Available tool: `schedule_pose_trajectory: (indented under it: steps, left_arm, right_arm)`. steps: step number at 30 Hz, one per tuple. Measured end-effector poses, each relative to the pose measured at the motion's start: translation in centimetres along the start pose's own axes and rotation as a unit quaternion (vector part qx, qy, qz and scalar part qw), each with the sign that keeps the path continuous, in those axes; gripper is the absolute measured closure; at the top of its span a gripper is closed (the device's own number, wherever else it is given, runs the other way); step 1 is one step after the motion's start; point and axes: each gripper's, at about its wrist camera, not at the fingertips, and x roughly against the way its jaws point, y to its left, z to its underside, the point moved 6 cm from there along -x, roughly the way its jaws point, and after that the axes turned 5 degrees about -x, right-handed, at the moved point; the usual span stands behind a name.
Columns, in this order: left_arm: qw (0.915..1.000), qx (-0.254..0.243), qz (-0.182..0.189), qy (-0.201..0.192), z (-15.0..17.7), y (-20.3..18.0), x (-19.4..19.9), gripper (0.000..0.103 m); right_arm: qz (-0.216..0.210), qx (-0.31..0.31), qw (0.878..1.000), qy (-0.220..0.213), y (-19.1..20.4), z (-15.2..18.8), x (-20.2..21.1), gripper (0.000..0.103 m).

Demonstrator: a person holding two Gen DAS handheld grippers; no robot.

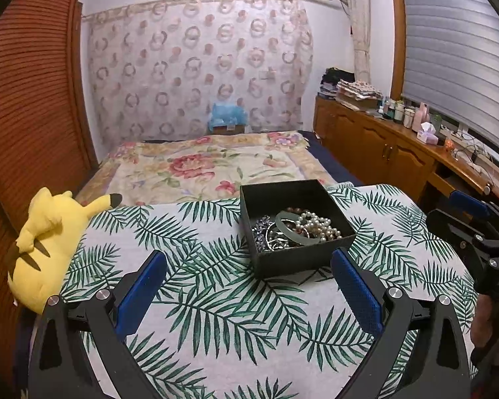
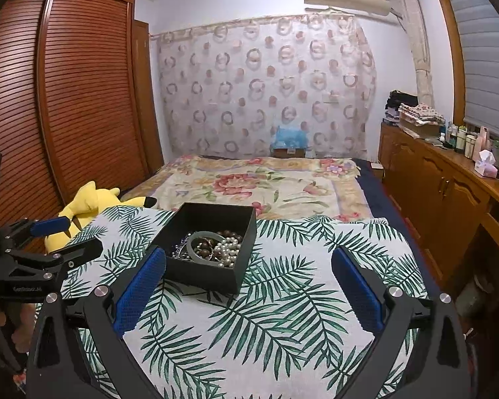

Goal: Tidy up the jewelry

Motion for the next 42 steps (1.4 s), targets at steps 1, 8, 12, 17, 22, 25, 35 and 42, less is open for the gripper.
schedule_pose_trajectory:
  steps: [1,8,12,17,22,25,35,42]
  left_arm:
    - [1.0,0.0,0.0,-0.002,0.0,0.0,0.1,0.008]
    - [1.0,0.002,0.002,-0.009,-0.1,-0.1,1.0,0.008]
    - [0.9999,0.003,0.002,-0.01,-0.1,0.0,1.0,0.008]
    - [0.9999,0.002,0.002,-0.009,-0.1,0.0,1.0,0.008]
    - [0.9999,0.003,0.004,-0.01,-0.2,-0.1,1.2,0.008]
    - [0.9999,0.003,0.003,-0.009,-0.2,-0.1,1.2,0.008]
    - [0.9999,0.003,0.003,-0.01,-0.2,-0.1,1.2,0.008]
    - [0.9999,0.002,0.002,-0.012,-0.2,0.0,1.2,0.008]
  right_arm:
    - [0.001,0.0,1.0,0.0,0.0,0.0,0.0,0.002]
    - [0.003,0.0,1.0,-0.001,-0.2,0.1,0.0,0.002]
    - [0.004,-0.001,1.0,-0.002,-0.3,0.1,0.2,0.002]
    - [0.004,-0.001,1.0,-0.002,-0.4,0.1,0.2,0.002]
    - [0.004,-0.001,1.0,-0.002,-0.4,0.1,0.2,0.002]
    - [0.004,-0.001,1.0,-0.002,-0.4,0.1,0.2,0.002]
    - [0.004,-0.001,1.0,-0.002,-0.4,0.1,0.2,0.002]
    - [0.004,-0.001,1.0,-0.002,-0.4,0.1,0.2,0.002]
